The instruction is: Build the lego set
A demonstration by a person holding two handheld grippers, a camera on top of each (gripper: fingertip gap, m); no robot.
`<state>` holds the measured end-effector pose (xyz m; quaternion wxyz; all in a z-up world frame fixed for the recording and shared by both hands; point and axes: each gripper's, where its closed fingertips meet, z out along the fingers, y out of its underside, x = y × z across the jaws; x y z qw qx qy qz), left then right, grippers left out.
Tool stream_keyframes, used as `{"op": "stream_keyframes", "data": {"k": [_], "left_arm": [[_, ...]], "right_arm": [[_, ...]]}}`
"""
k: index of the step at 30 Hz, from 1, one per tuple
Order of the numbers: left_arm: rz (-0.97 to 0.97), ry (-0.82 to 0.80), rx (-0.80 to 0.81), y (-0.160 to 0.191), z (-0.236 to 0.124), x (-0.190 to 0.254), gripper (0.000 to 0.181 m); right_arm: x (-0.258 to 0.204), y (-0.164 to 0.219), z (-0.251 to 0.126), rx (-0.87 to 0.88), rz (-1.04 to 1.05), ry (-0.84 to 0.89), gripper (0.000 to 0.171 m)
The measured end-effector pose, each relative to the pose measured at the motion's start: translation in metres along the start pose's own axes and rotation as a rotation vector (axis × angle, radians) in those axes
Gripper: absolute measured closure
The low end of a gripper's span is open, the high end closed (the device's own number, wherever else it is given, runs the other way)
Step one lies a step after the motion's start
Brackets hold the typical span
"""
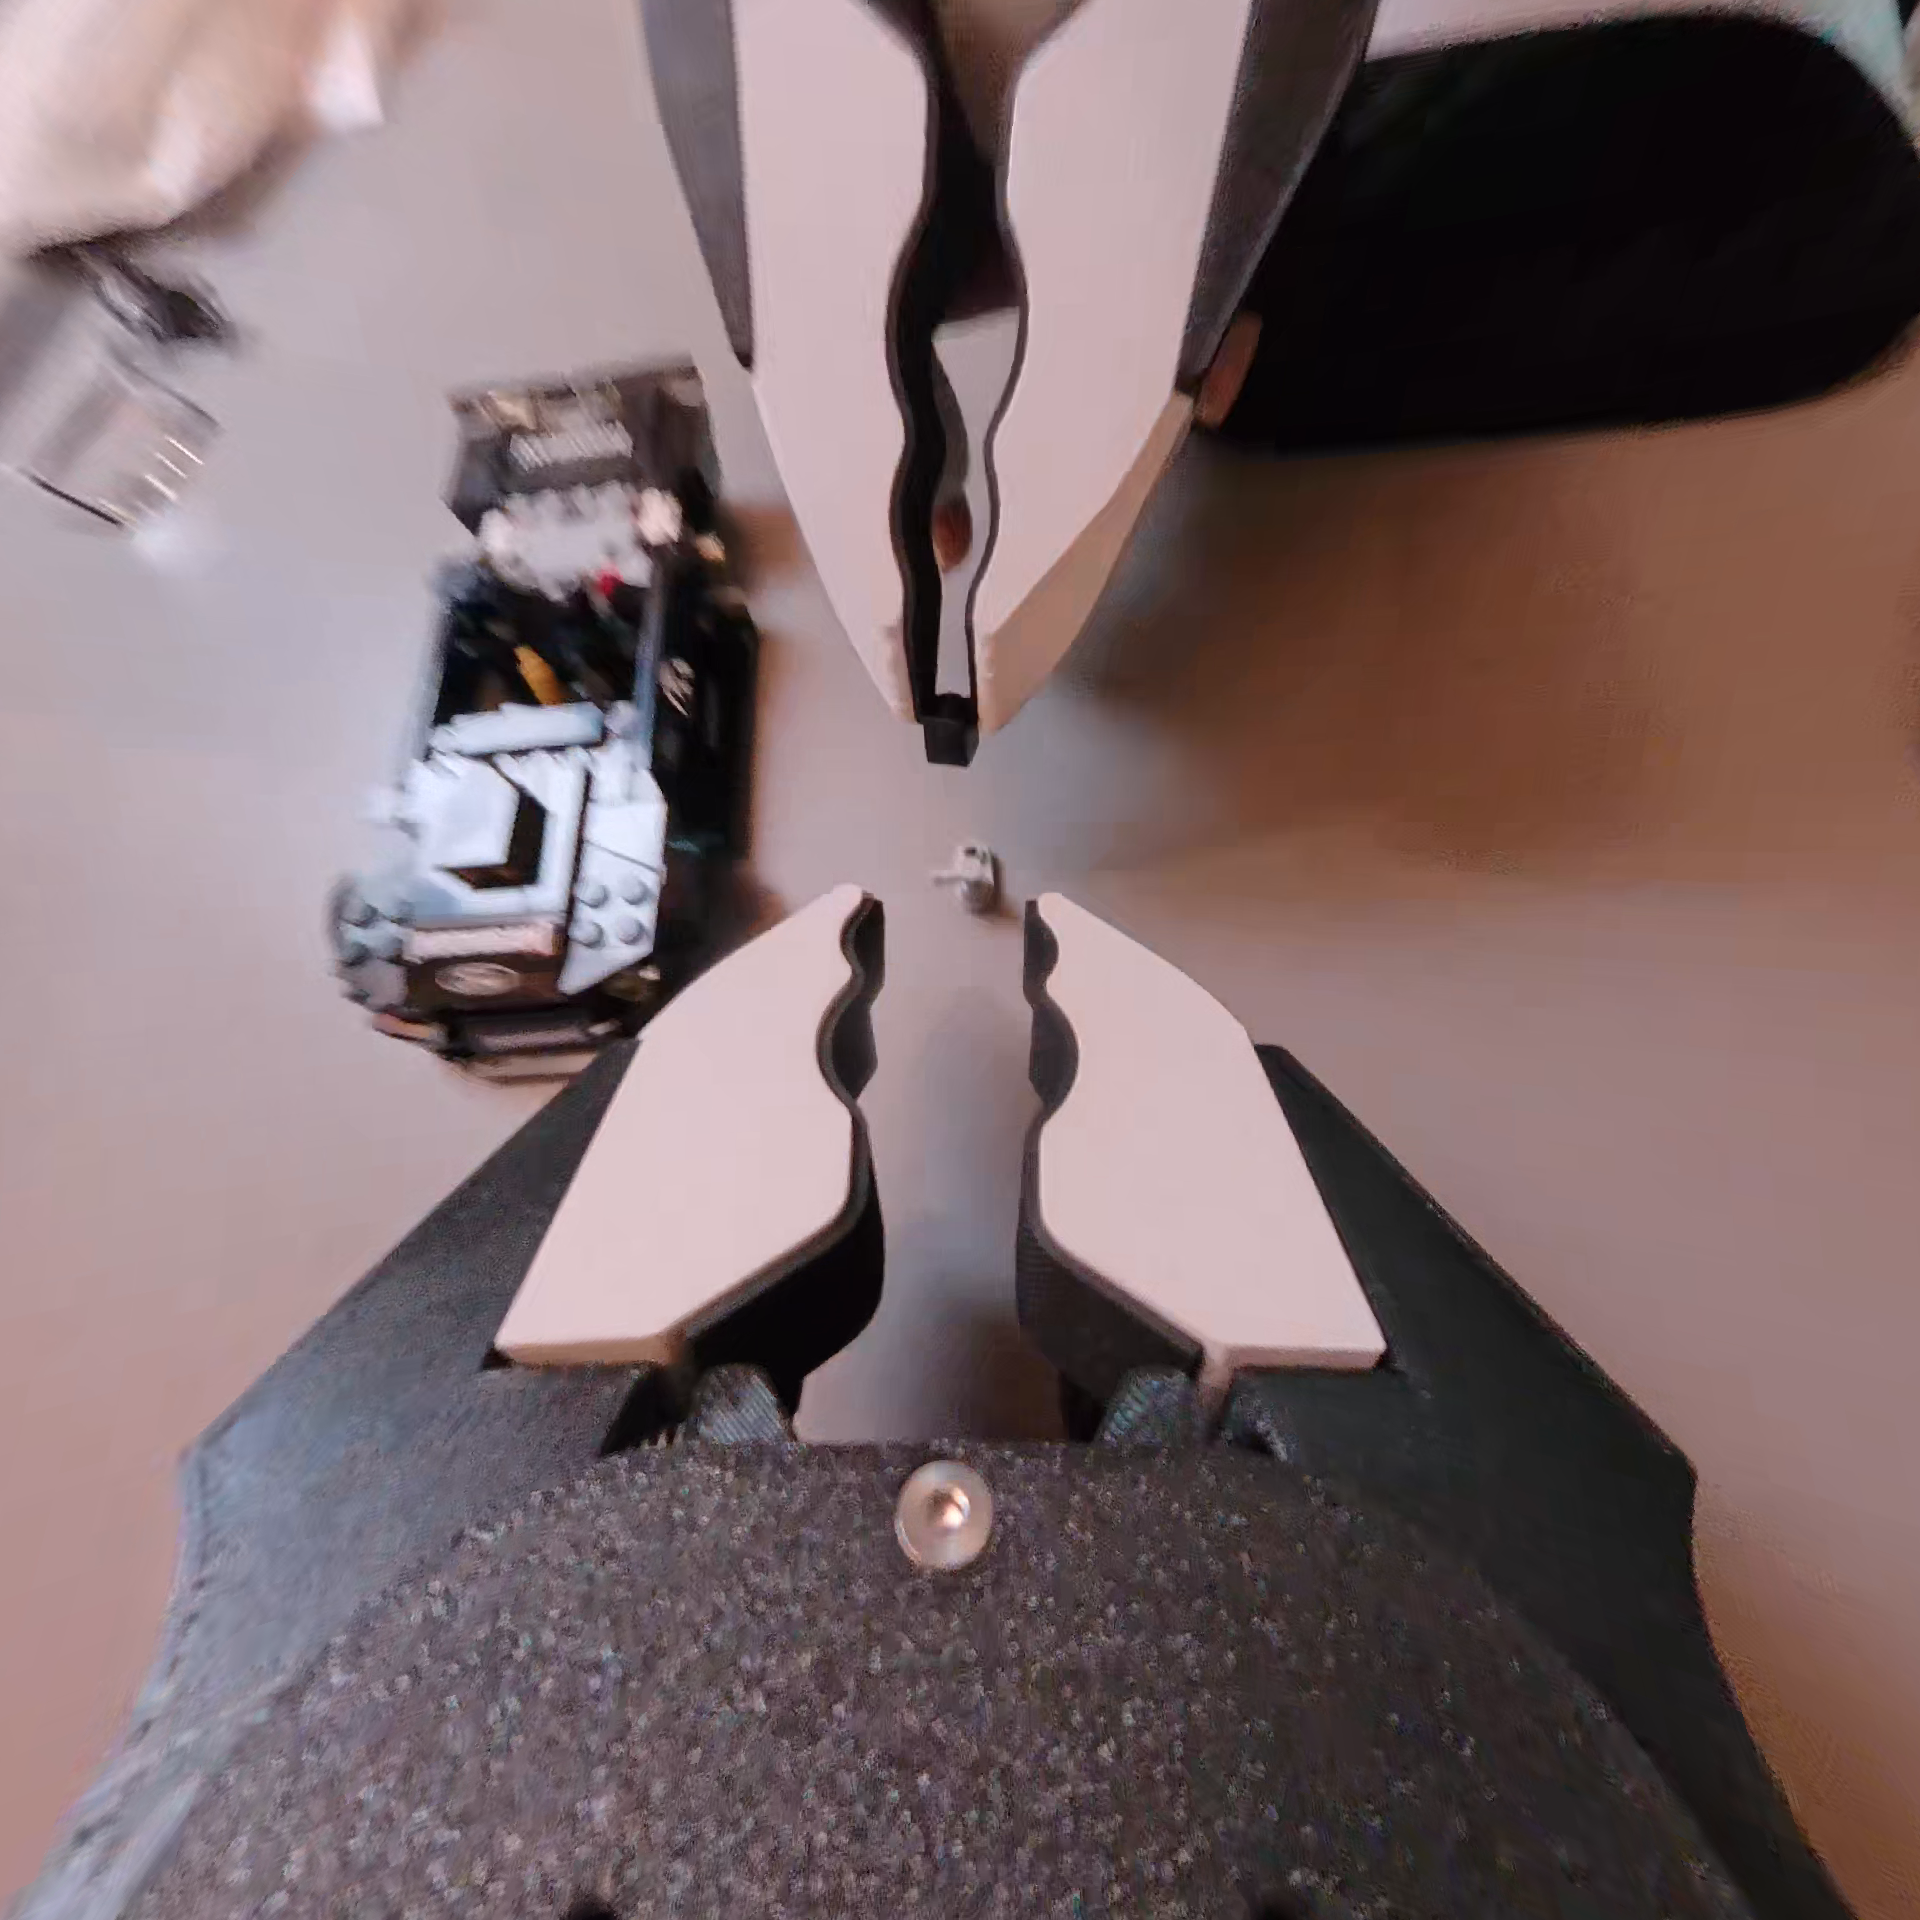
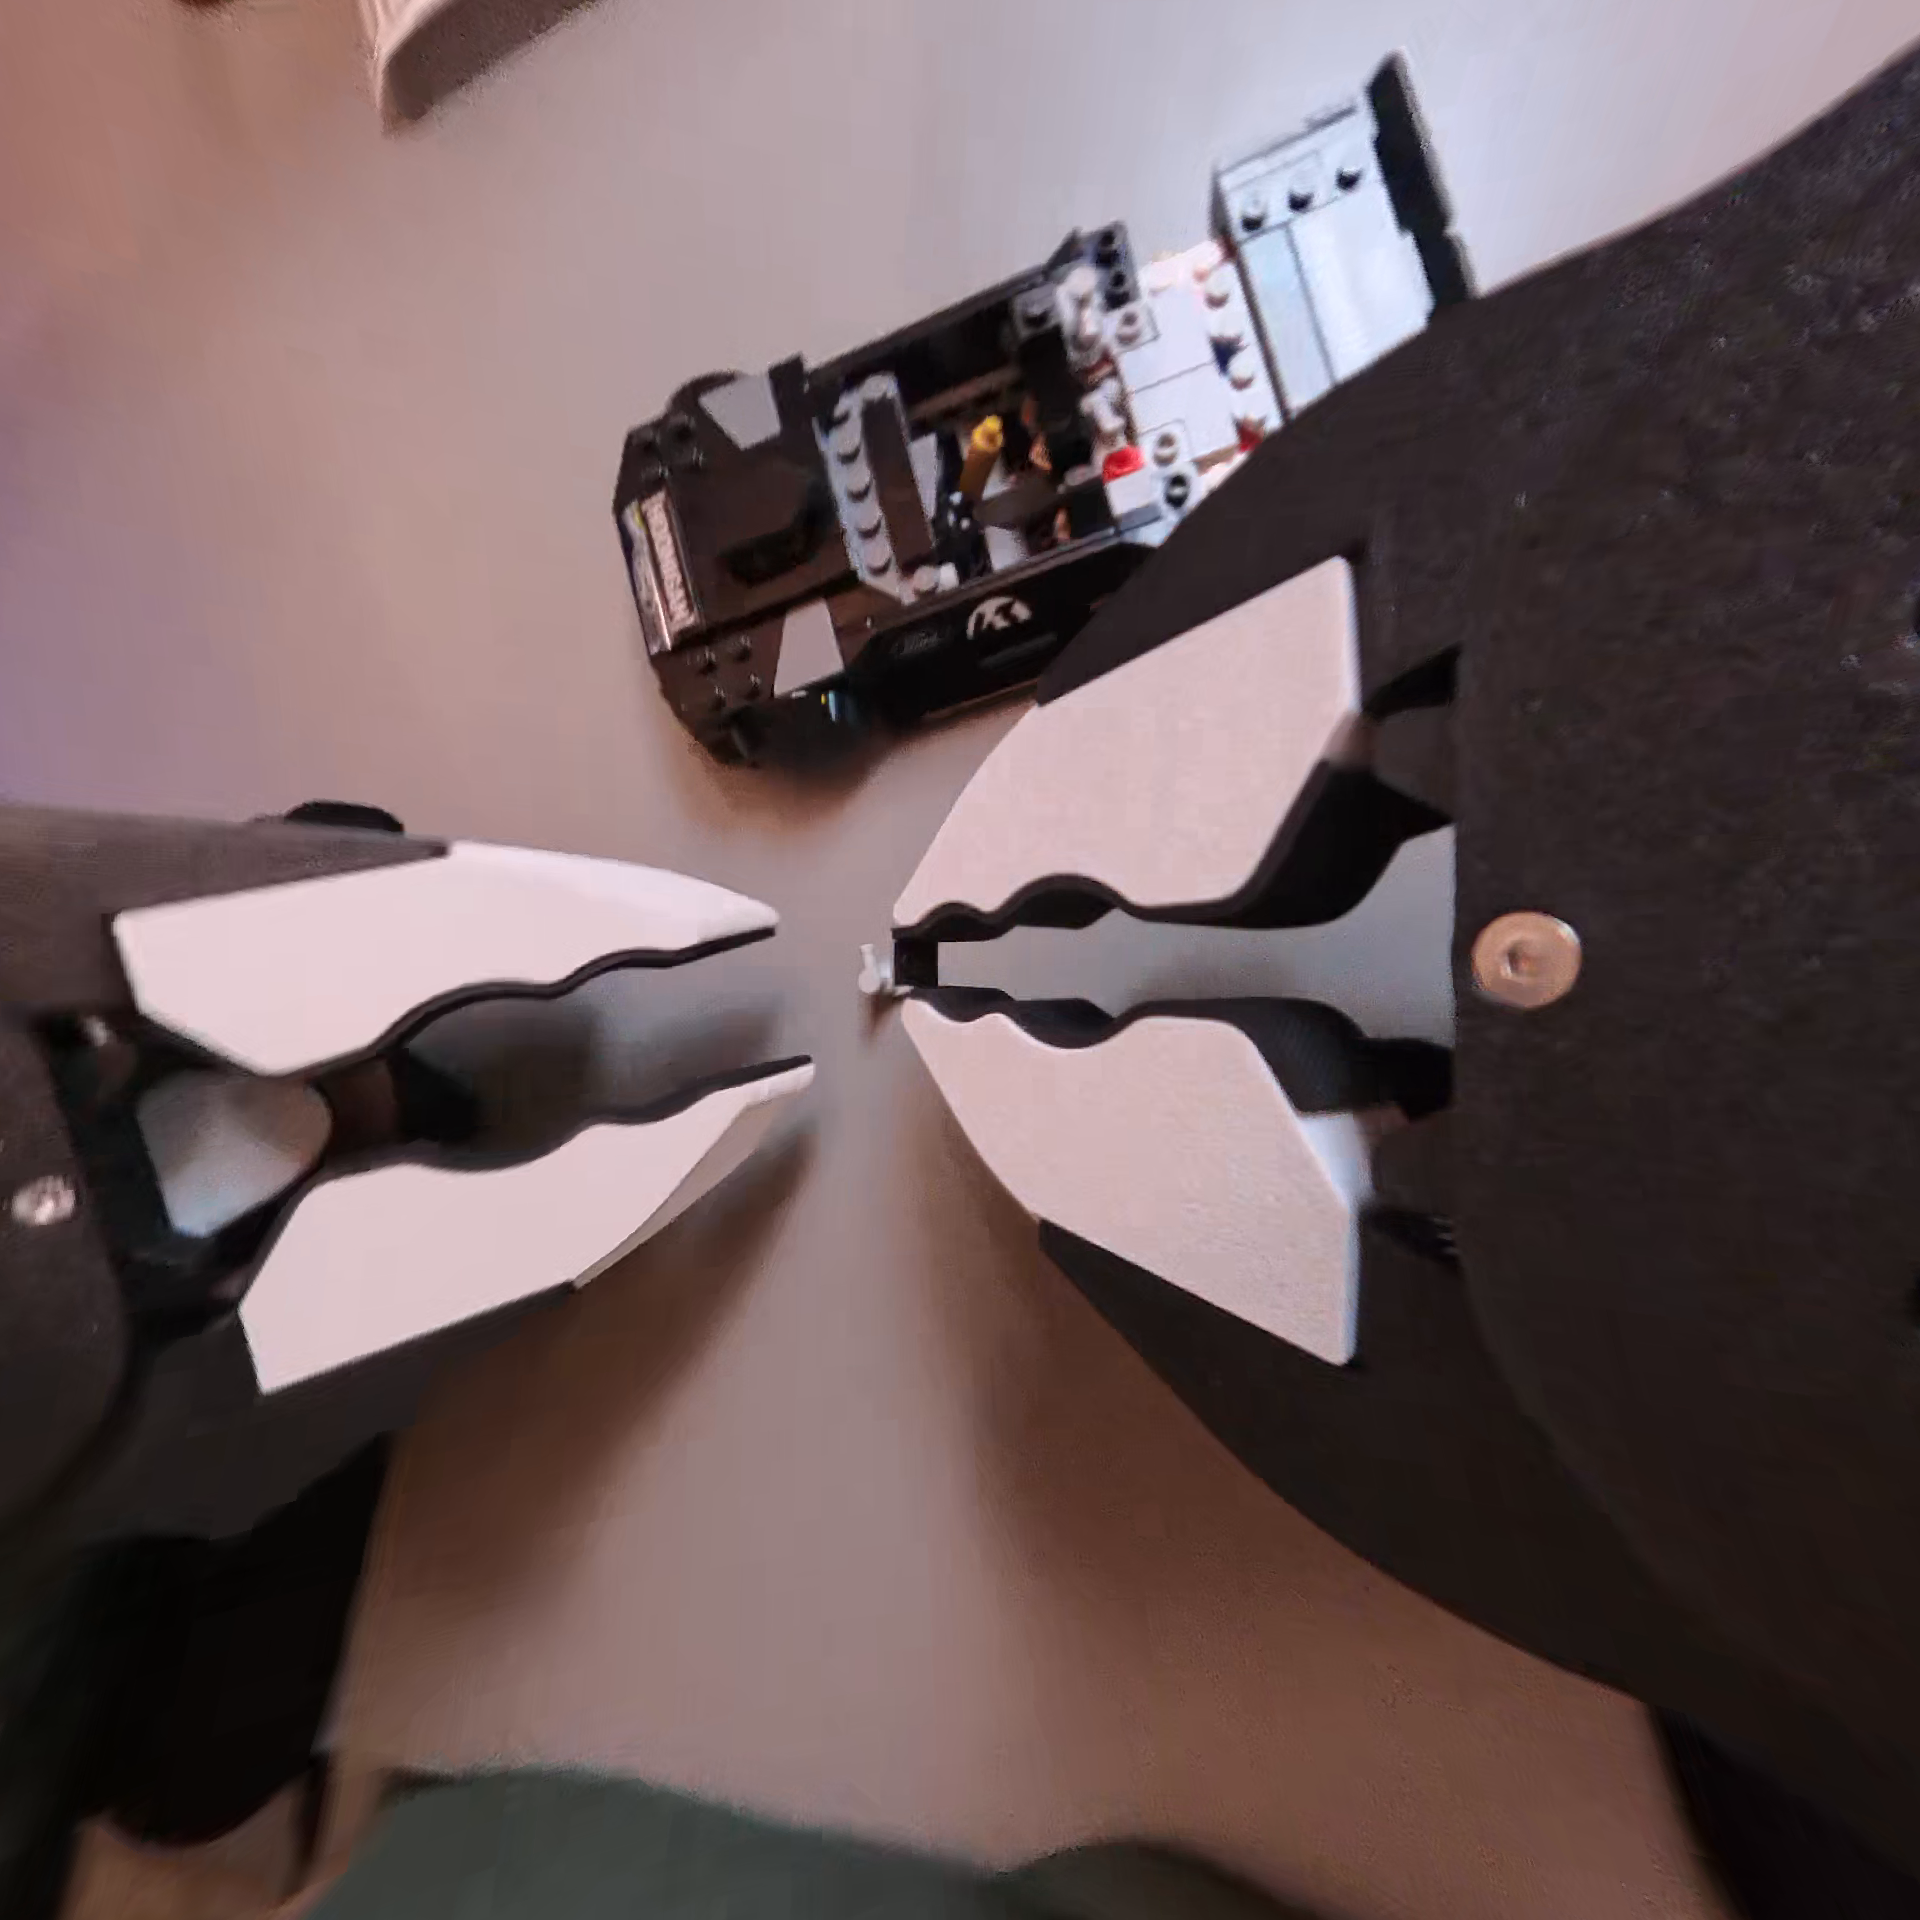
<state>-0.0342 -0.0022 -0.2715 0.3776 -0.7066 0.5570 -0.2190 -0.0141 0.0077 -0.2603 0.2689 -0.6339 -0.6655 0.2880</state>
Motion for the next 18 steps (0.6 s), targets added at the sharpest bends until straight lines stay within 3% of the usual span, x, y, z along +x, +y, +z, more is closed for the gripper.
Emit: {"op": "stream_keyframes", "data": {"k": [4,18], "left_arm": [[-0.005,0.041,-0.117,0.016,0.016,0.006,0.16],[-0.001,0.05,-0.116,0.012,0.024,0.002,0.176]], "right_arm": [[0.0,0.009,0.013,-0.116,-0.089,-0.015,0.163],[-0.002,0.014,0.025,-0.251,-0.103,-0.087,0.163]]}}
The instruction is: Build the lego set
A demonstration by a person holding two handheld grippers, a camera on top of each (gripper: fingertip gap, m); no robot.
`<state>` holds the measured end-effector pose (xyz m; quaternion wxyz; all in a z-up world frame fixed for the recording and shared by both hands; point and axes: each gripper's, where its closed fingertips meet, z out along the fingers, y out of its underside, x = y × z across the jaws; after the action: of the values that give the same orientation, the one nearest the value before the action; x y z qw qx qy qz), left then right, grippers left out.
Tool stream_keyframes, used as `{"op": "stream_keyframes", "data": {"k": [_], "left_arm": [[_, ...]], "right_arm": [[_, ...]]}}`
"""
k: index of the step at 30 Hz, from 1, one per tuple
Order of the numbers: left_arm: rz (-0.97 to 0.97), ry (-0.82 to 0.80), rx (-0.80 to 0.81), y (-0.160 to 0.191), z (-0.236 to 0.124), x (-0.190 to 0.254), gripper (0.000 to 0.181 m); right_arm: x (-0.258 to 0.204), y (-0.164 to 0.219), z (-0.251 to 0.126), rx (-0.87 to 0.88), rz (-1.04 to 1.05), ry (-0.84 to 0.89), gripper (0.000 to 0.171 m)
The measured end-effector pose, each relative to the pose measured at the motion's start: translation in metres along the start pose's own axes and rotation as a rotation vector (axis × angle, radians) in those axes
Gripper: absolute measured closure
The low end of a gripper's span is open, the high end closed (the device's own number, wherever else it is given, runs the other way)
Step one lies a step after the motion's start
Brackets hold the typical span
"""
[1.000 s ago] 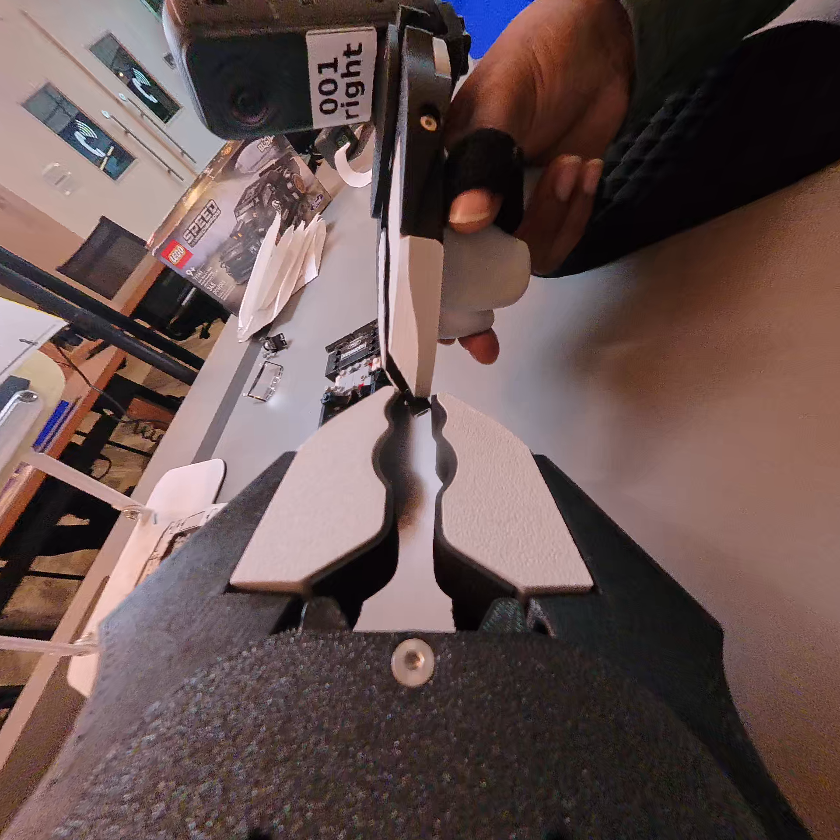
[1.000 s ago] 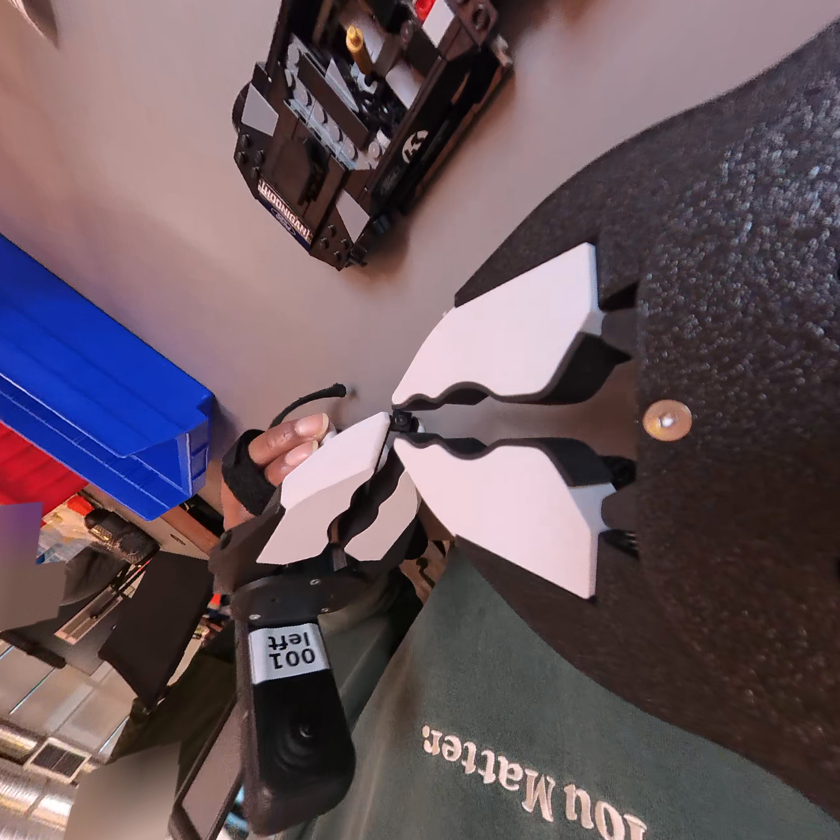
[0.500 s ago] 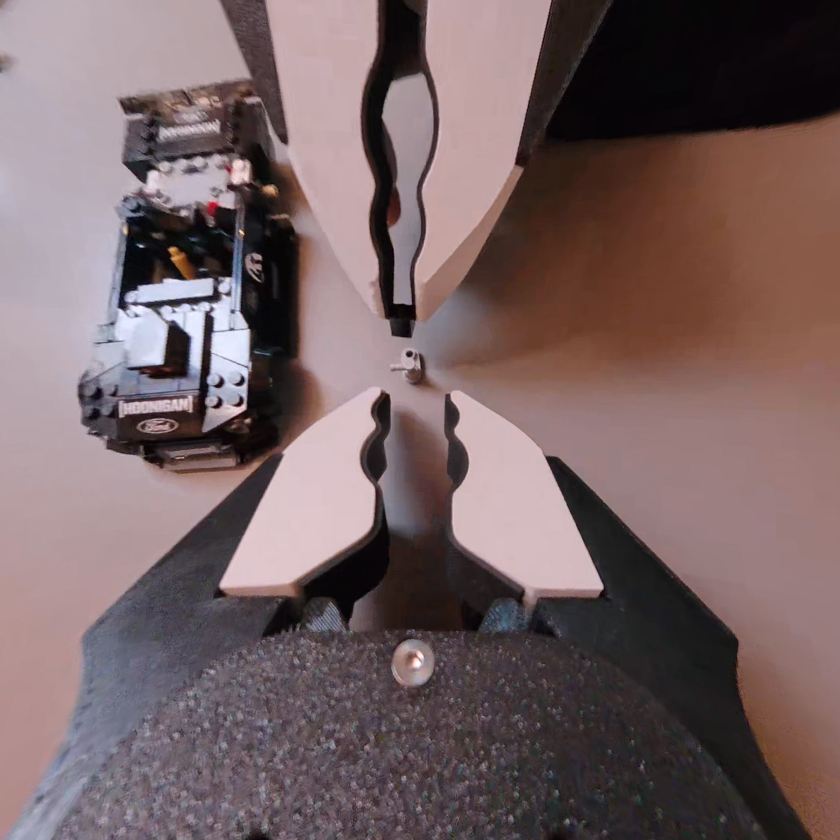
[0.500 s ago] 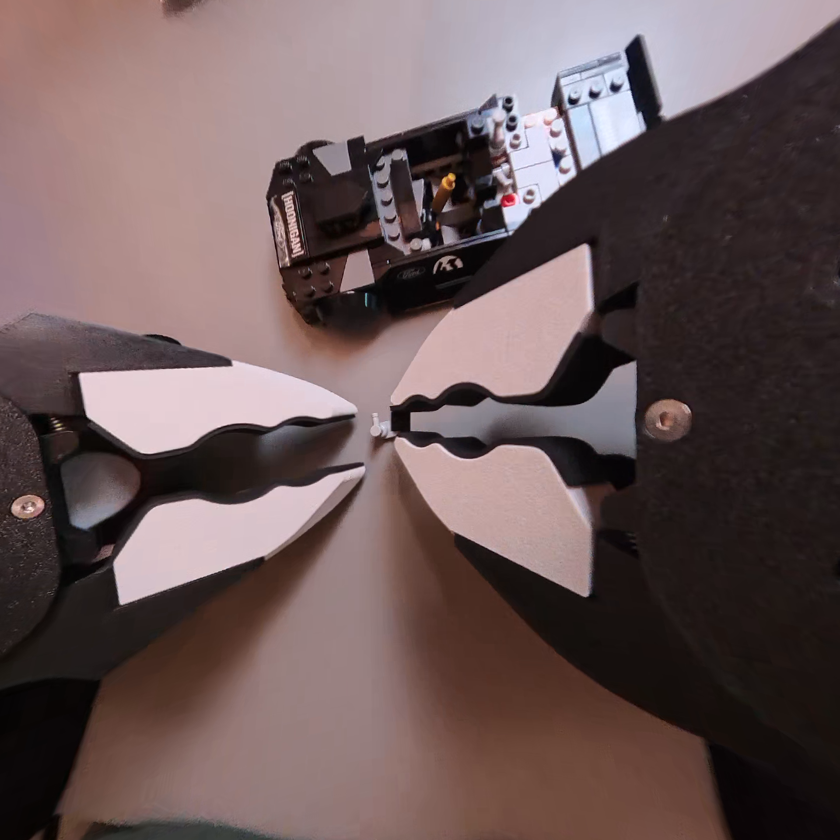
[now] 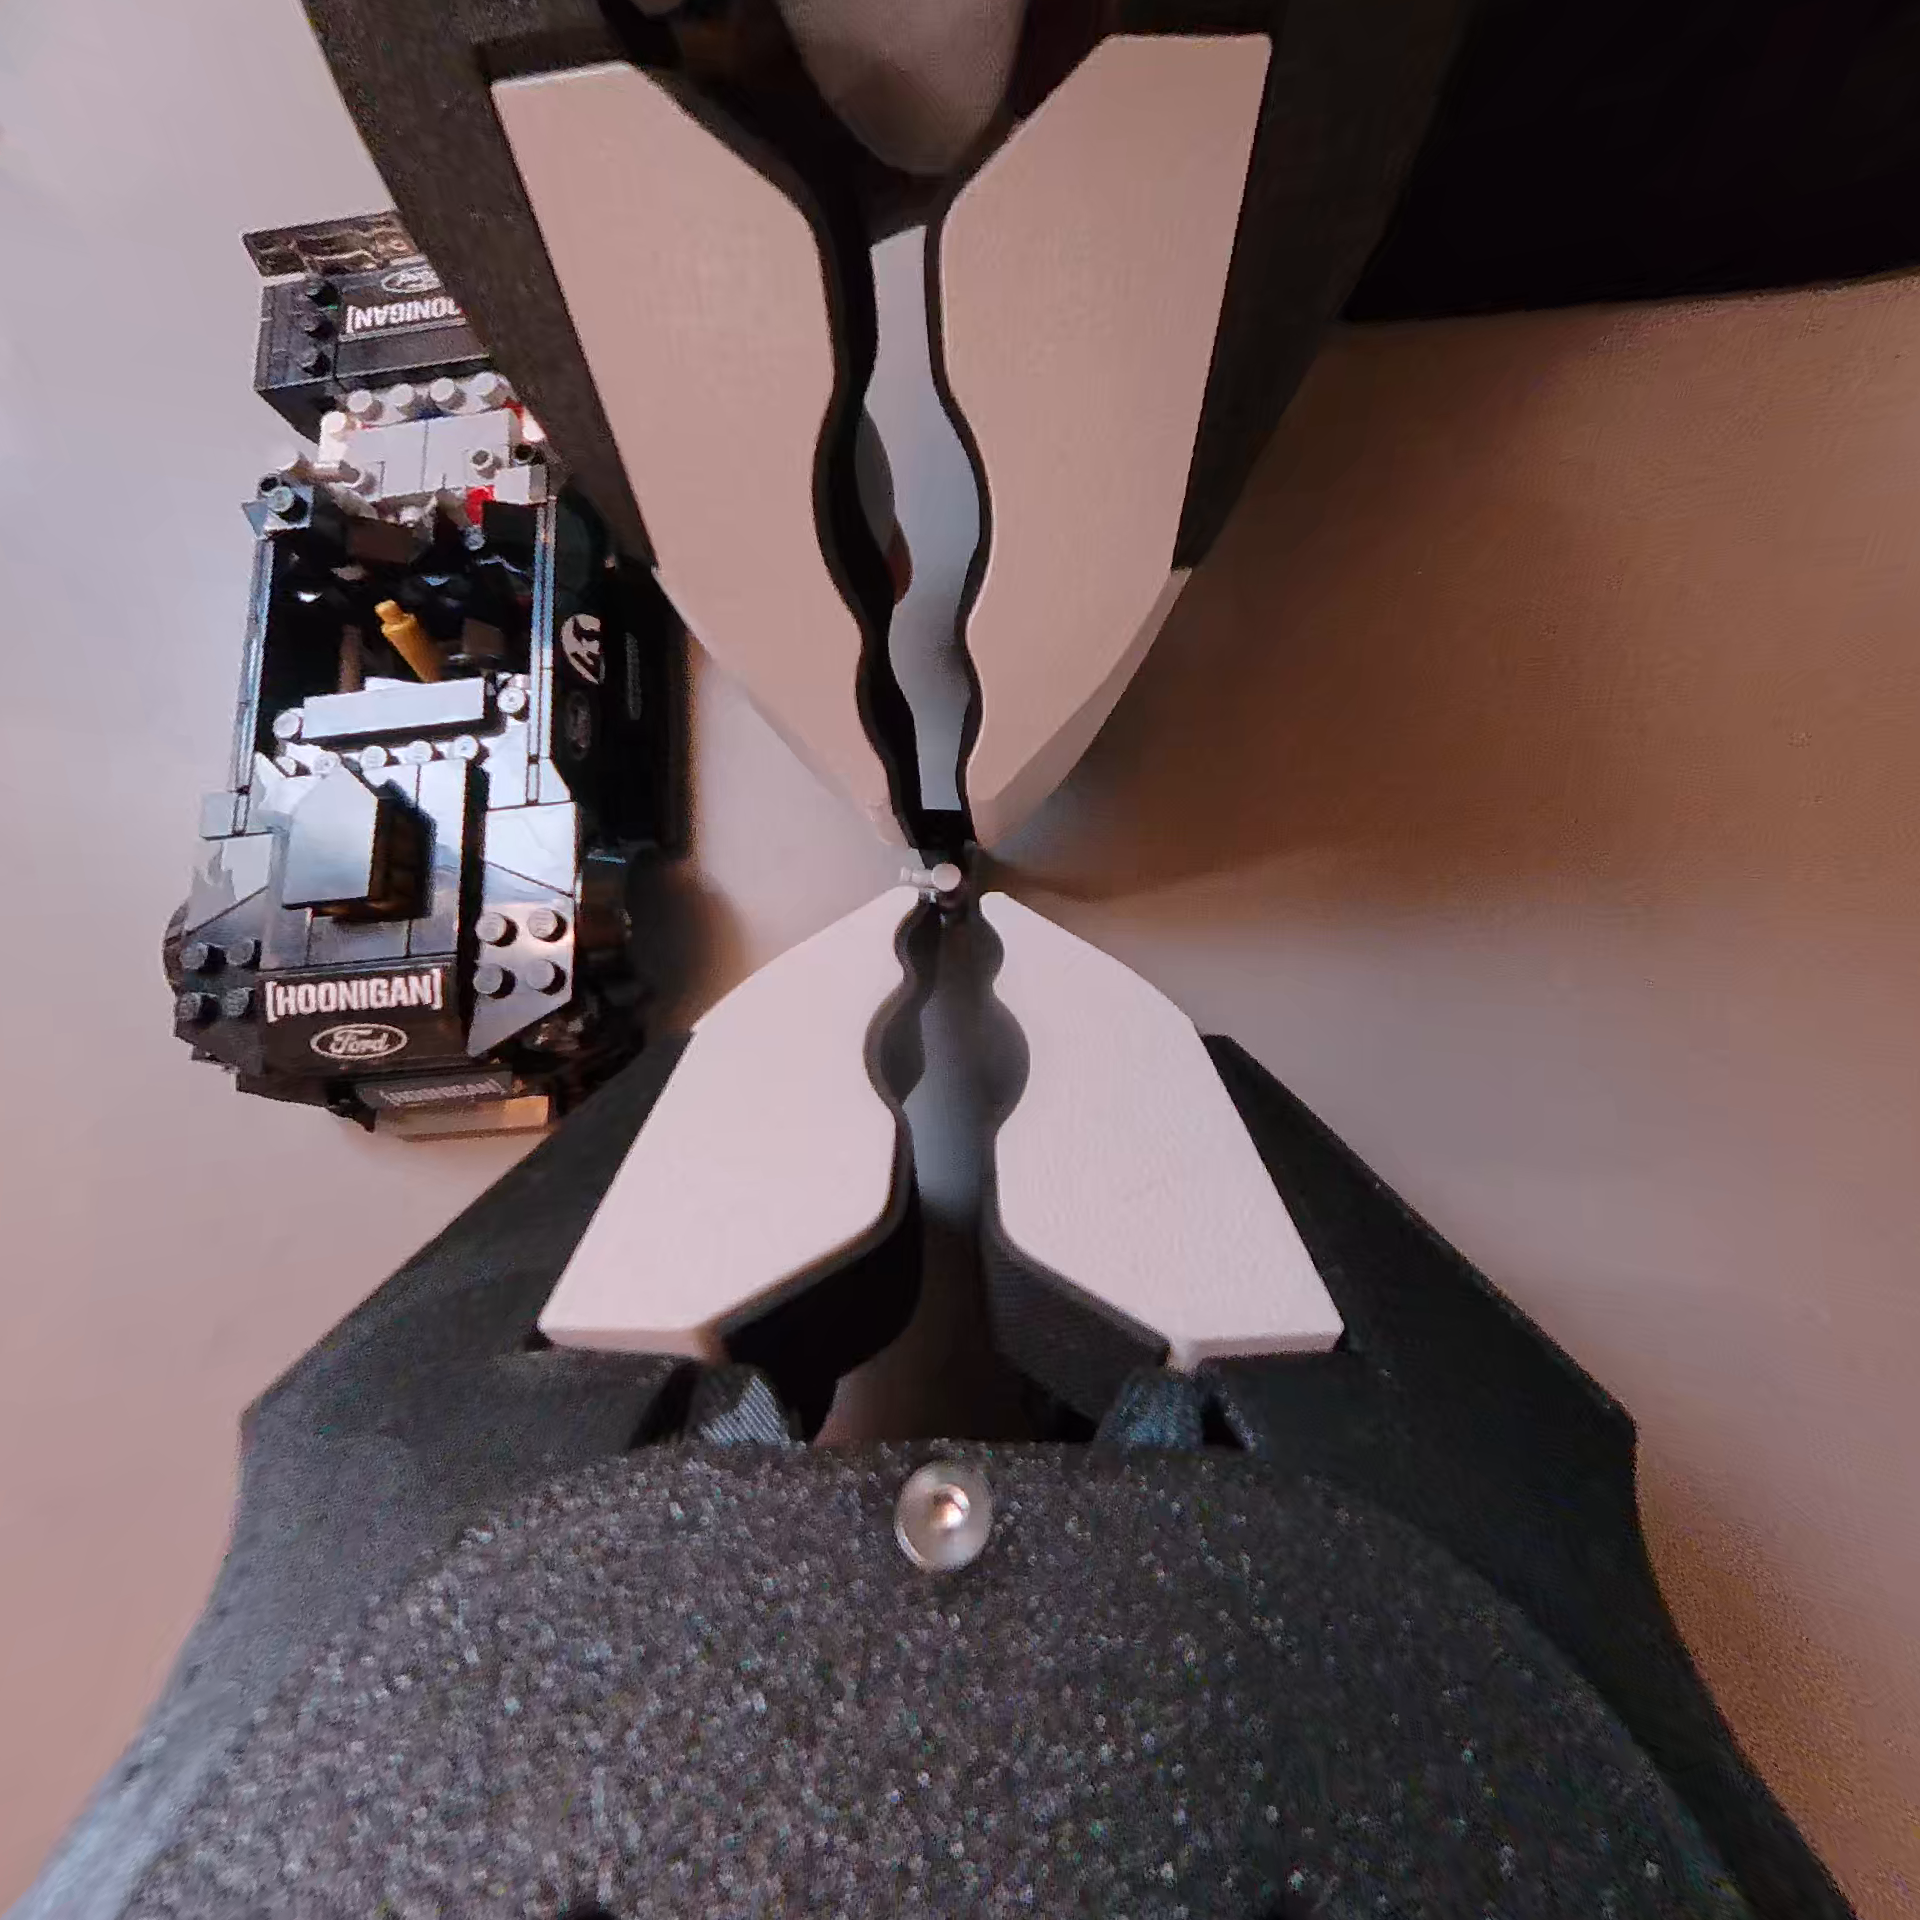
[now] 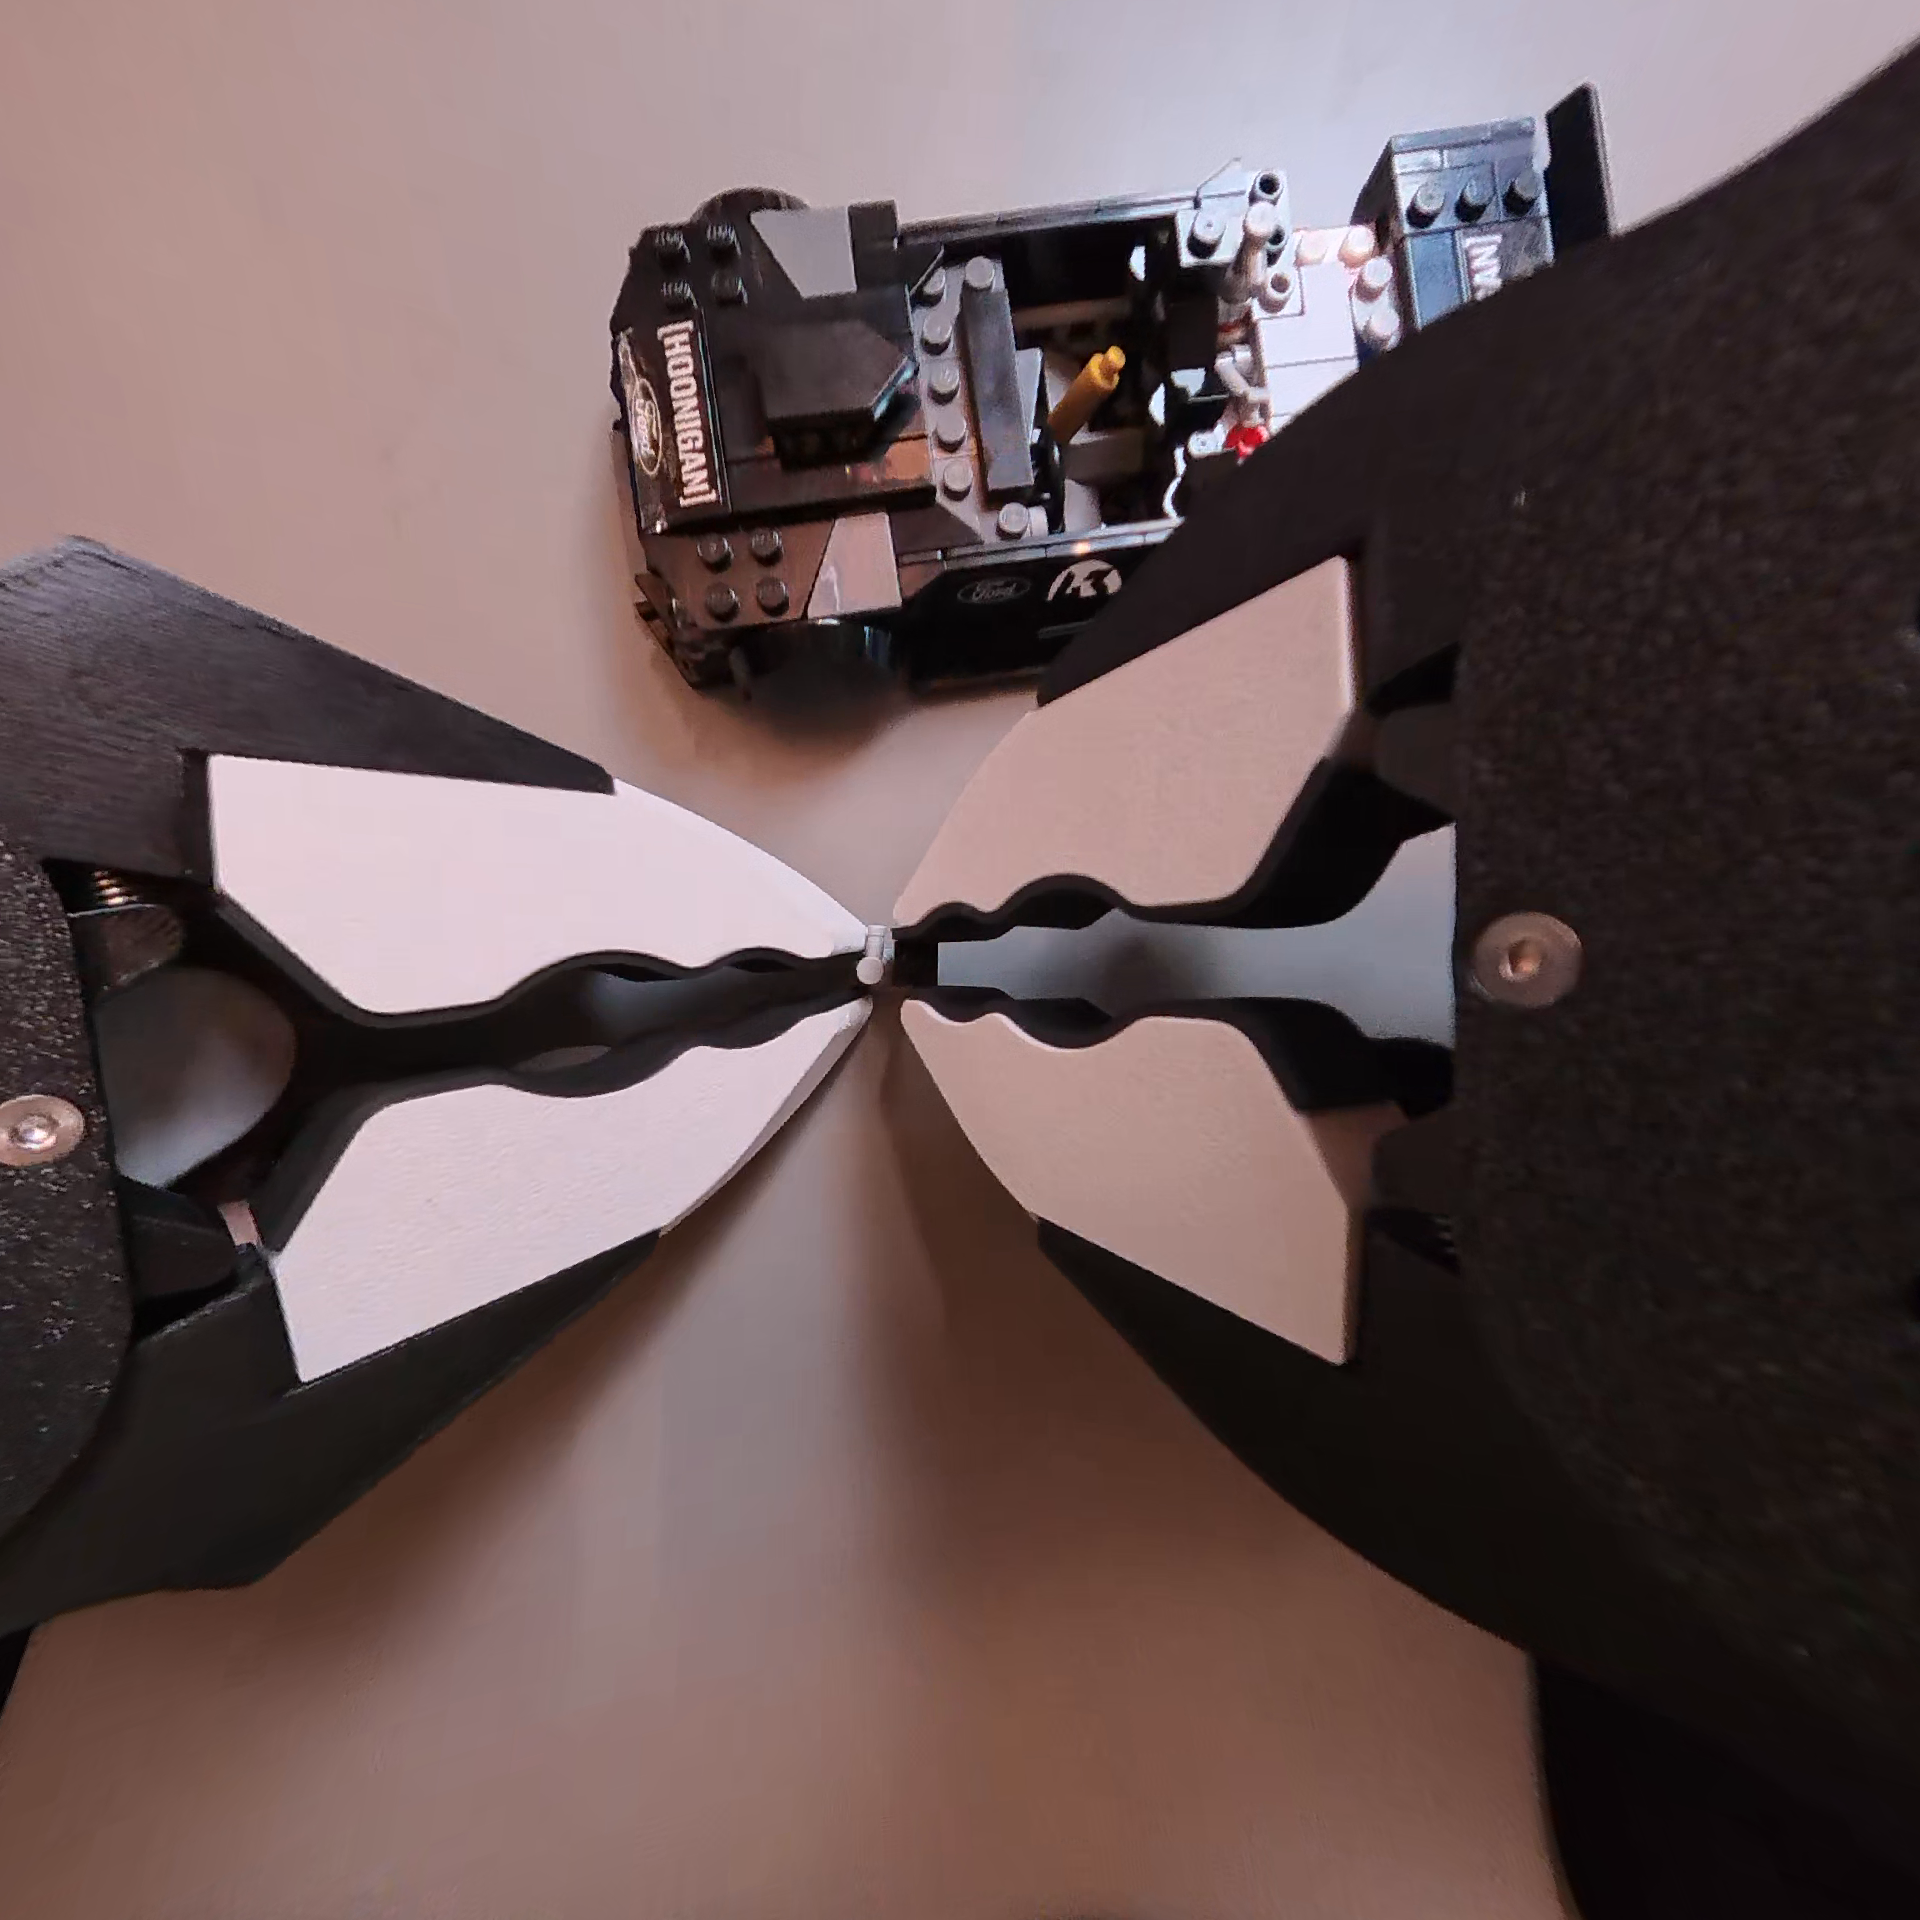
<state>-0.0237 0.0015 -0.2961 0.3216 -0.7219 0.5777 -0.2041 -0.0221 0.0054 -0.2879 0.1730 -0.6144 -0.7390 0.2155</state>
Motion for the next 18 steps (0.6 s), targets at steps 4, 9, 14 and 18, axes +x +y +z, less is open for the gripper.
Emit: {"op": "stream_keyframes", "data": {"k": [4,9,14,18], "left_arm": [[-0.001,-0.001,0.003,0.0001,0.0,0.0002,0.176],[0.001,-0.001,0.003,-0.0001,0.0001,0.0007,0.177],[-0.005,-0.002,0.009,-0.0004,0.0003,0.0009,0.177],[-0.006,-0.005,0.01,-0.0006,0.0005,0.0009,0.177]], "right_arm": [[-0.0006,0.0003,0.0,-0.026,0.032,-0.007,0.163],[-0.0017,0.001,-0.0001,-0.046,0.056,-0.008,0.163],[-0.0029,0.0017,-0.0002,-0.065,0.055,0.002,0.163],[-0.0031,0.0031,0.0,-0.076,0.076,0.01,0.163]]}}
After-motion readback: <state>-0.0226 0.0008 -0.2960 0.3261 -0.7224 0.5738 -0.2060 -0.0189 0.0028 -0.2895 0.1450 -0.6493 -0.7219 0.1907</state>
